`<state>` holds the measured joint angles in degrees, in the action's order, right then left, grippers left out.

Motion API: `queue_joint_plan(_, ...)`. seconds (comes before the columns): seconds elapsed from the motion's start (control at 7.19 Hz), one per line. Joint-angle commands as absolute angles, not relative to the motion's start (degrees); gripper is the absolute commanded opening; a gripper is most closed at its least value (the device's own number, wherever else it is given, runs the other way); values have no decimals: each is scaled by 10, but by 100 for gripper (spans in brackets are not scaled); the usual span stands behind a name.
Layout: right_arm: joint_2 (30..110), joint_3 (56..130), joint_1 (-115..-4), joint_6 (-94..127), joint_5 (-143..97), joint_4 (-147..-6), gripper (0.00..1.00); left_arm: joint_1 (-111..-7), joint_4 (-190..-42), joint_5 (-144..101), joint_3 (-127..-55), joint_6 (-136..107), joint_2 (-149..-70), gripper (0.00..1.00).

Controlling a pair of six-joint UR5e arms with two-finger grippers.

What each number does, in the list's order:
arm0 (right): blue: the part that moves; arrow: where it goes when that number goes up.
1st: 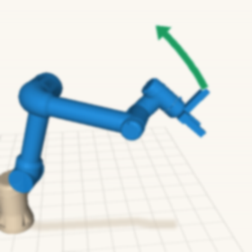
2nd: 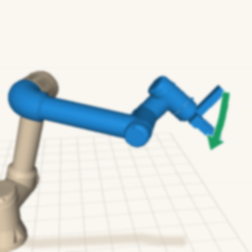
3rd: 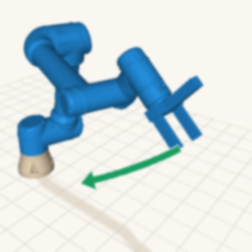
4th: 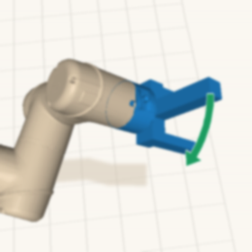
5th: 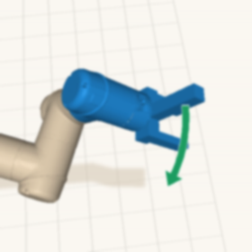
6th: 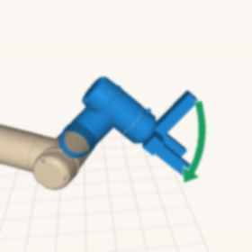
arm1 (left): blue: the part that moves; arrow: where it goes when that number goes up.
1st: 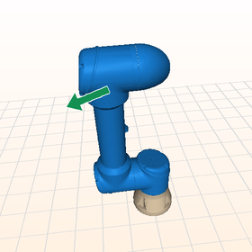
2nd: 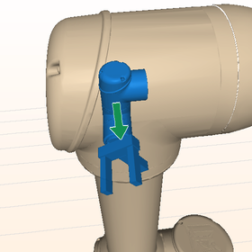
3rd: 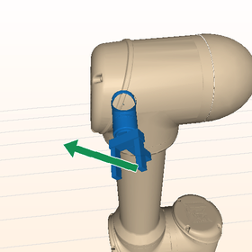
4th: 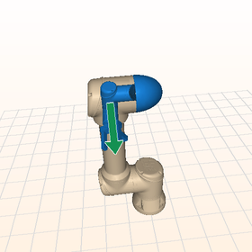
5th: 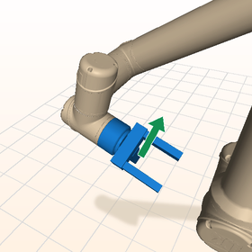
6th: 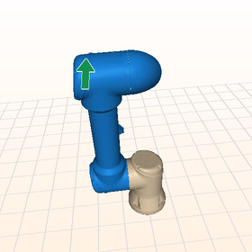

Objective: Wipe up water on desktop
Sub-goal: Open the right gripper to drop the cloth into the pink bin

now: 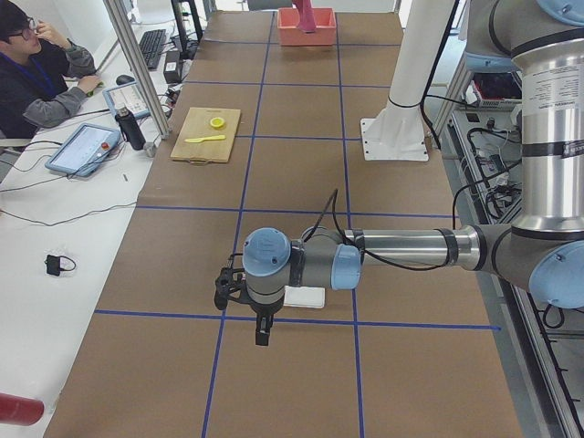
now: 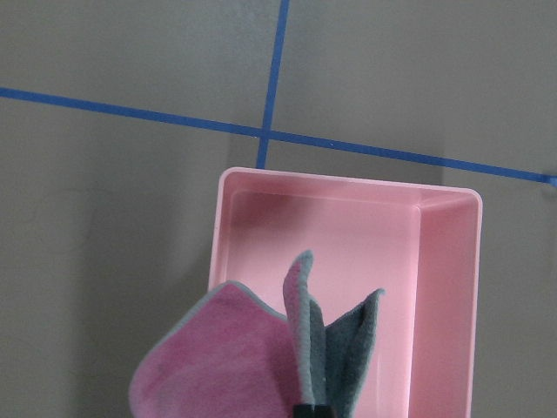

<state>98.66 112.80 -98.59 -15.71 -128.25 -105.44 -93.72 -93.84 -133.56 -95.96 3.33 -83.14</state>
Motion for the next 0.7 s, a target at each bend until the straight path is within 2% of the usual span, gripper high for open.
queue_joint_plan(0.0,998,1020,-1009,-213,-1283,-946,0,-937,-939,-1336,-960,33,-831,99)
queue_joint_plan(0.14,993,940,-1008,-206,-1287,-849,0,-938,-940,-1335,-960,33,-831,99)
queue_joint_plan(0.28,991,914,-1007,-182,-1298,-806,0,-937,-940,-1335,-960,33,-831,99)
queue_joint_plan(0.56,989,917,-996,-161,-1303,-802,0,-938,-939,-1336,-960,35,-831,99)
